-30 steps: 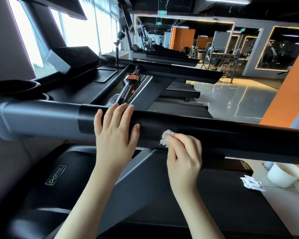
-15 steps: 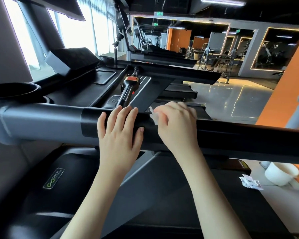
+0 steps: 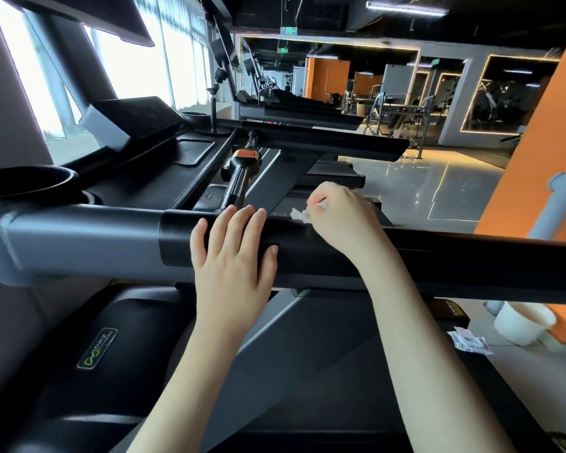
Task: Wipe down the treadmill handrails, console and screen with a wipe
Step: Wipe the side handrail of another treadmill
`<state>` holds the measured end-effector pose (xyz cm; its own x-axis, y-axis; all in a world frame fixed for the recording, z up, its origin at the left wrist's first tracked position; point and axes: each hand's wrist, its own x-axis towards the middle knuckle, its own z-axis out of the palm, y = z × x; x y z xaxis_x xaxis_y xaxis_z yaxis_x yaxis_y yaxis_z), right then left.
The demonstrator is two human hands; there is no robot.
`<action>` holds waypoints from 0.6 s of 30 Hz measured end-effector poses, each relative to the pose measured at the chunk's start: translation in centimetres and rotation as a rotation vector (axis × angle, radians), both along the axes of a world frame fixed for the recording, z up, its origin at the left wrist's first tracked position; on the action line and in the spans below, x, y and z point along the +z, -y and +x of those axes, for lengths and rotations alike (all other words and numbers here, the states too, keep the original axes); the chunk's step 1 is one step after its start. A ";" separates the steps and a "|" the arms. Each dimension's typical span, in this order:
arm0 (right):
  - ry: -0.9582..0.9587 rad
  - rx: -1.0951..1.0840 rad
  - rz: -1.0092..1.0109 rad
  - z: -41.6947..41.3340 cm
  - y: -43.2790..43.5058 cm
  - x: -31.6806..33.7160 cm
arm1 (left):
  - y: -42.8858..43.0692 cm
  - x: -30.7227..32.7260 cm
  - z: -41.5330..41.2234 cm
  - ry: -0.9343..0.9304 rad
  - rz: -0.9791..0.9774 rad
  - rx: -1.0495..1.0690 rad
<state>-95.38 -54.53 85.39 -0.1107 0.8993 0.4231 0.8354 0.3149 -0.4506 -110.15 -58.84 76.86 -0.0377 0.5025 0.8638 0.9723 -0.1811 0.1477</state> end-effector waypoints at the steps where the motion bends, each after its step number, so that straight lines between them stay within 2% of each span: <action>1: 0.024 0.000 -0.012 -0.5 -0.2 0.1 | 0.0 0.0 -0.1 -0.004 -0.001 0.000; 4: 0.044 0.057 0.101 -1.6 0.6 -0.7 | 0.0 -0.1 -0.2 -0.018 -0.011 0.000; 8: -0.107 0.115 0.471 -0.1 2.5 -3.3 | 0.0 -0.1 -0.3 -0.024 -0.008 0.000; 12: -0.225 -0.003 0.566 0.8 1.5 -4.4 | 0.1 0.0 -0.4 -0.035 -0.019 -0.005; 18: -0.102 0.090 0.782 0.4 3.4 -6.8 | 0.5 0.6 -1.9 0.027 0.000 -0.069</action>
<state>-95.03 -57.92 78.62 -0.0959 0.3268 0.9402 0.7581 0.6361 -0.1438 -112.04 -59.29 77.47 -0.0265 0.5046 0.8630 0.9532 -0.2473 0.1739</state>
